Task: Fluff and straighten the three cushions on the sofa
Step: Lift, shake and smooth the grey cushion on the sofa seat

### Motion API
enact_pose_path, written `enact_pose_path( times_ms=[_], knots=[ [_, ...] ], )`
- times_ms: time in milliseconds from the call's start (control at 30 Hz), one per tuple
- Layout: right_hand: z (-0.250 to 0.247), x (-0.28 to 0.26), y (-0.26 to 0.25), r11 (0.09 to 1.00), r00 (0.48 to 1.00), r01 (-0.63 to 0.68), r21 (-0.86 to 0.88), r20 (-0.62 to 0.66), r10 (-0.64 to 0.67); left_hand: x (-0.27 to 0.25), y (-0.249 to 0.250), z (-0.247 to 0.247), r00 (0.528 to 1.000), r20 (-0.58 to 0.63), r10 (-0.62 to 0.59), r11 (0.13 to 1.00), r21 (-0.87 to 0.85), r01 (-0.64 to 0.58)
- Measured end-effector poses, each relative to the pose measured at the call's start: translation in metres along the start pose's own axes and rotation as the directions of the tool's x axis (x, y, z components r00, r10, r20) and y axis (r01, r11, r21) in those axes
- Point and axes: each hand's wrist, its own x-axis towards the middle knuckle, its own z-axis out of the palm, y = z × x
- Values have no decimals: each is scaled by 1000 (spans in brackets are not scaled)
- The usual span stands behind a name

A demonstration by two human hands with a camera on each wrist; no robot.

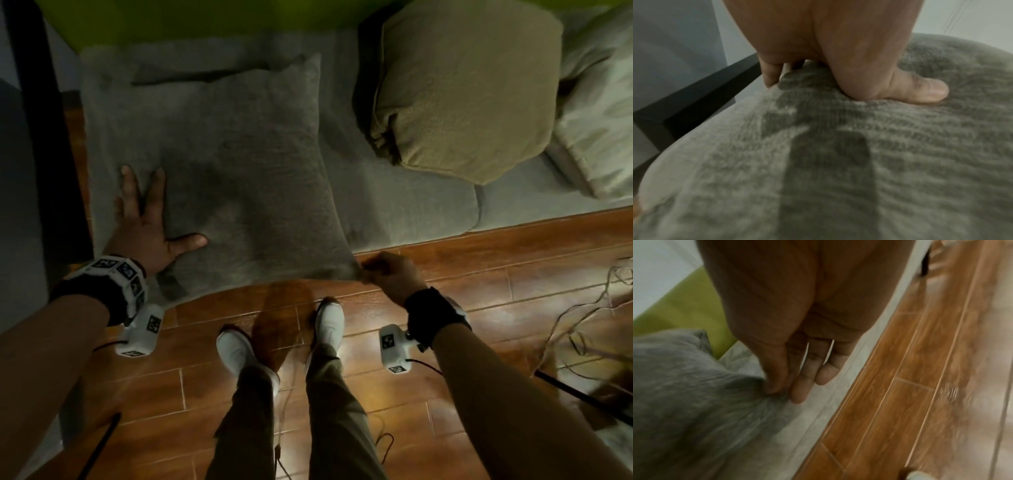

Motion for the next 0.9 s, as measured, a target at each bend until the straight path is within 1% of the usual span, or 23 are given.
enact_pose_path(
  times_ms=[33,67,100,133,167,200,233,267,300,333,367,433,467,500,600,633,667,700,733,767,800,833,900],
  knots=[
    [-4,-1,7,996,999,-22,-91,-47,18,-2,0,-2,1000,-25,0,1000,-25,-1],
    [-10,-5,9,989,992,-57,-136,-117,41,-5,1,-4,998,-59,-8,998,-68,4],
    [-14,-9,7,989,981,-59,-135,-189,33,-8,-1,-5,995,-103,-17,993,-121,4],
    [-16,-12,0,990,967,-19,-142,-253,-17,-12,-4,-4,989,-146,-19,985,-172,-6],
    [-17,-15,-12,982,947,82,-171,-295,-130,-16,-7,-3,983,-184,-14,977,-213,-26],
    [-14,-18,-28,950,910,215,-227,-306,-279,-21,-10,-1,976,-216,-2,968,-246,-52],
    [-10,-22,-50,885,851,355,-301,-288,-439,-26,-15,3,972,-237,2,957,-282,-70],
    [-3,-25,-76,795,784,474,-378,-231,-577,-32,-19,8,971,-238,-13,945,-322,-66],
    [7,-27,-101,702,732,556,-445,-137,-667,-38,-23,13,974,-224,-36,934,-354,-47],
    [18,-30,-127,623,704,607,-493,-29,-710,-45,-27,19,978,-200,-59,929,-369,-19],
    [30,-31,-150,563,697,629,-536,70,-713,-51,-33,25,983,-161,-88,925,-380,21],
    [54,-28,-182,492,715,638,-592,220,-663,-65,-45,32,985,-32,-168,904,-404,141],
    [63,-24,-190,479,742,622,-619,270,-614,-71,-51,33,979,26,-203,895,-401,196],
    [70,-18,-194,480,771,595,-645,289,-567,-74,-58,34,970,63,-235,892,-381,241],
    [70,-2,-191,551,849,489,-676,225,-477,-80,-77,28,945,134,-298,915,-243,323],
    [69,1,-191,560,859,472,-681,213,-465,-81,-82,27,937,169,-305,915,-219,338],
    [68,1,-190,554,864,465,-690,217,-455,-84,-85,25,933,201,-298,910,-235,342],
    [68,0,-190,543,865,464,-700,226,-448,-86,-90,26,932,226,-284,888,-306,345],
    [67,-3,-191,534,866,463,-708,232,-443,-89,-93,27,932,246,-268,830,-433,353],
    [67,-5,-193,530,869,457,-714,231,-438,-92,-97,29,928,260,-268,741,-560,371],
    [67,-7,-197,533,874,446,-719,221,-433,-97,-100,30,925,261,-278,669,-638,381],
    [68,-8,-202,540,879,433,-722,207,-429,-101,-102,30,924,246,-293,640,-667,381],
    [72,-8,-209,557,896,404,-726,189,-402,-107,-109,32,919,194,-344,639,-669,380]
  ],
)
